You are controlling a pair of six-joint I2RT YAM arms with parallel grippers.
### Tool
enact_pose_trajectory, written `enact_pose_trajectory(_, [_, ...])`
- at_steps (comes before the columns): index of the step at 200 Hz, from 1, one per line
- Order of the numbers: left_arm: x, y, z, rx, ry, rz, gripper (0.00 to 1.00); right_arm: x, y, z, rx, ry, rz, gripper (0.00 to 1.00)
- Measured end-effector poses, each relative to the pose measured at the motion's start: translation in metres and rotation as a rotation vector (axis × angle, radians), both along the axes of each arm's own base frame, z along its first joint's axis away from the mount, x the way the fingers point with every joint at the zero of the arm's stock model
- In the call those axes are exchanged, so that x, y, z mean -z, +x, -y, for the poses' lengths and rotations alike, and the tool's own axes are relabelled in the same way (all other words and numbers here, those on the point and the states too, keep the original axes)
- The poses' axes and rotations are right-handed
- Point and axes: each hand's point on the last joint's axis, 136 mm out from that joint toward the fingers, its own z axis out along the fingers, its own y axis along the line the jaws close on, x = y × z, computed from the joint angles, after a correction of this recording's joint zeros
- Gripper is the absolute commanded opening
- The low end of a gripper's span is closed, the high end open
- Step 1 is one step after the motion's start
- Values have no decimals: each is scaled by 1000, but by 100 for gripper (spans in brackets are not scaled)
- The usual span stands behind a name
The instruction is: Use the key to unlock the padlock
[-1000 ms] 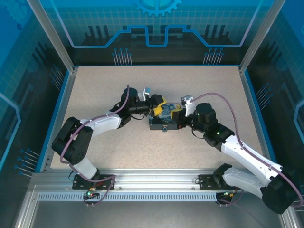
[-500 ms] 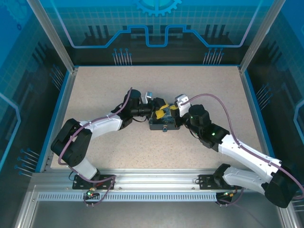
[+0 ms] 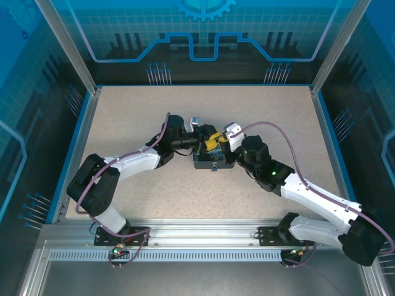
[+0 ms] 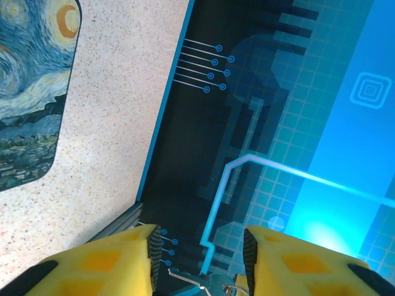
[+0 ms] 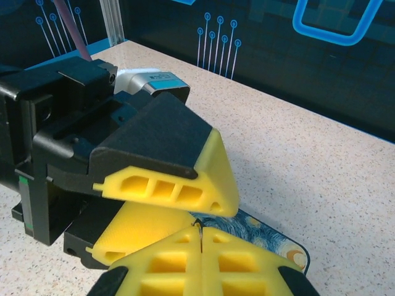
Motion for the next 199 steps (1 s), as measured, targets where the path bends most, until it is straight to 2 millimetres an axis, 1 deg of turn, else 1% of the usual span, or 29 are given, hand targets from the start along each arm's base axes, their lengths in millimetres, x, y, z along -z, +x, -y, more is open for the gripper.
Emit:
enact_pose_trajectory(34, [1,-1,6,7,-16,-13,31,4,2,-1,3,-14,-2,0])
enact_pose_trajectory(91, [0,1,7,4,-26,-17,23,7,3,-1,5,-33,0,0])
enact_pose_trajectory(120, [-1,2,7,0,-30,-16,16,7,3,-2,3,-37,1,0])
enact_pose_trajectory(155, [-3,7,6,-24,-33,-13,0,9,3,-1,4,-42,-2,0])
enact_pose_trajectory(181, [-4,8,6,-26,-35,-9,0,9,2,-1,6,-44,-2,0])
enact_pose_trajectory(182, [-3,8,6,-26,-34,-9,0,9,2,-1,6,-44,-2,0])
enact_pose_trajectory(186, [-3,9,6,-26,-34,-9,0,9,2,-1,7,-44,-2,7])
enact_pose_trajectory(199, [-2,9,7,-24,-32,-8,0,10,2,-1,11,-44,-9,32])
